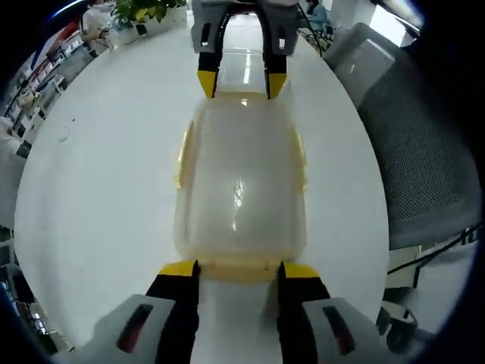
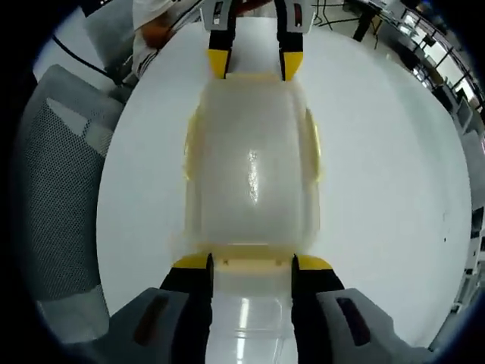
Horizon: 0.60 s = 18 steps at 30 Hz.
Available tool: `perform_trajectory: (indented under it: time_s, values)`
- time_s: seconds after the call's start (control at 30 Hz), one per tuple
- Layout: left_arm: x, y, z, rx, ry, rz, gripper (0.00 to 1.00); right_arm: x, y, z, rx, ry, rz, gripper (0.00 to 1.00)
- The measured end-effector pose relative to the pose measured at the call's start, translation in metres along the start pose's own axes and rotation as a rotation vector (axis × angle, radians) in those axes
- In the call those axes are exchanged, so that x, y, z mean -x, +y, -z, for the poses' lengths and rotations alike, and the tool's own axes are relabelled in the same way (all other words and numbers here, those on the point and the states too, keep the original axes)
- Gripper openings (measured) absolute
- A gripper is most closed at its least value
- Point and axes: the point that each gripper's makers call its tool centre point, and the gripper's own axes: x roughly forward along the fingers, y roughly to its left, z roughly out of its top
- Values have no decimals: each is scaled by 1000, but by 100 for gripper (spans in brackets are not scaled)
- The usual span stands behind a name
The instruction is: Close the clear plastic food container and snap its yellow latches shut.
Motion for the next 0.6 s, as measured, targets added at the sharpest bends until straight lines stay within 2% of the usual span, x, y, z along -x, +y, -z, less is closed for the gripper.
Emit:
perform_trajectory:
  time_s: [0.4,0.47,0.5,0.6]
  values:
    - [-2,0,1,-3,58,3,35,-2,-2,5,-10,25,-4,37]
    - [-1,0,1,-14,35,4,36,-1,-2,6,-13,20,-4,38]
    - [-1,-1,1,-4,4,3,36,-1,-1,6,-13,15,-5,38]
    - [1,-3,1,6,-13,-7,35,-1,-1,6,-4,8,-5,37]
